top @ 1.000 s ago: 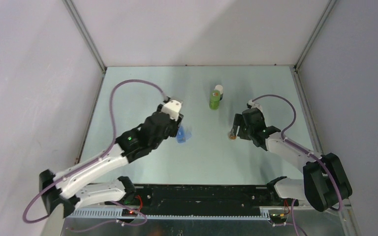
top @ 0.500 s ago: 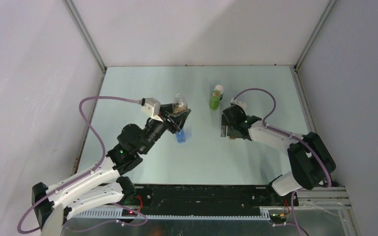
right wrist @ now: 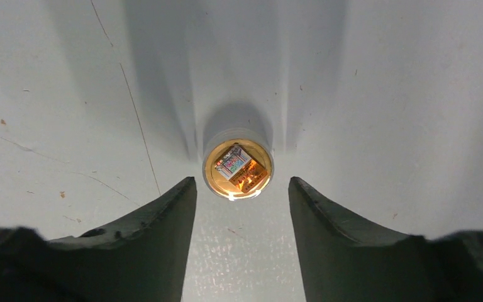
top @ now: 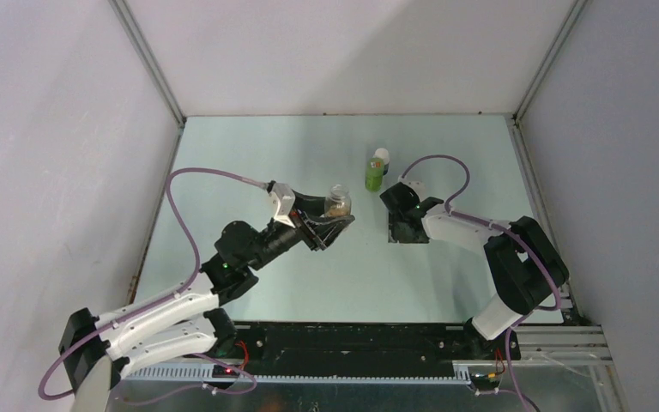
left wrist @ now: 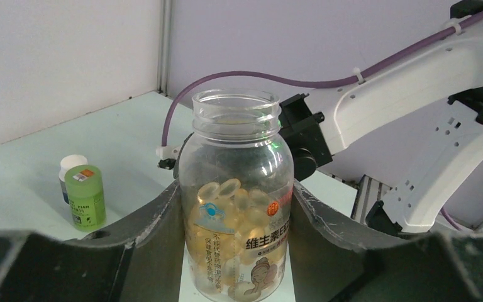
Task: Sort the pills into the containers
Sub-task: Pick up the lid of the pill bottle at the center of the board, then screw the lid of the pill bottle onto the pill bottle.
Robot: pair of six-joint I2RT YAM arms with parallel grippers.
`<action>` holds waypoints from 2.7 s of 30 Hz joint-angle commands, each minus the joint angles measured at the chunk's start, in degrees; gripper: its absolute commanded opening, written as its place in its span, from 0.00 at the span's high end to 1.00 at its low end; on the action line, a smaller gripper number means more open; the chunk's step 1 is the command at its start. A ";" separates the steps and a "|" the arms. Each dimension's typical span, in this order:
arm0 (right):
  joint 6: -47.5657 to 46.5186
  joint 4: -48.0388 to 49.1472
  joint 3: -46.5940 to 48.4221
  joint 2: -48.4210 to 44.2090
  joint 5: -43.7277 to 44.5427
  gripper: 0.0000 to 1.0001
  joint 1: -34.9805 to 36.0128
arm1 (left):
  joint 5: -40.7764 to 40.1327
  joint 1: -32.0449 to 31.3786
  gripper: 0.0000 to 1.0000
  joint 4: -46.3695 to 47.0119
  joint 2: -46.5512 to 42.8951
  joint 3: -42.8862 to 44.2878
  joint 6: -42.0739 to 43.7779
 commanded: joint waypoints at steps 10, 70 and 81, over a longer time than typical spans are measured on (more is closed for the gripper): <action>-1.67 0.79 1.99 1.04 -1.08 0.42 -1.47 | 5.29 1.65 1.00 1.81 3.90 3.80 -0.26; -4.73 9.27 4.17 -40.91 -49.72 0.53 -8.74 | 12.31 5.66 1.00 -22.09 16.78 14.41 36.40; -4.83 1.87 10.27 -34.38 -51.14 0.53 -8.48 | 18.06 5.60 1.00 -30.08 18.54 17.82 39.70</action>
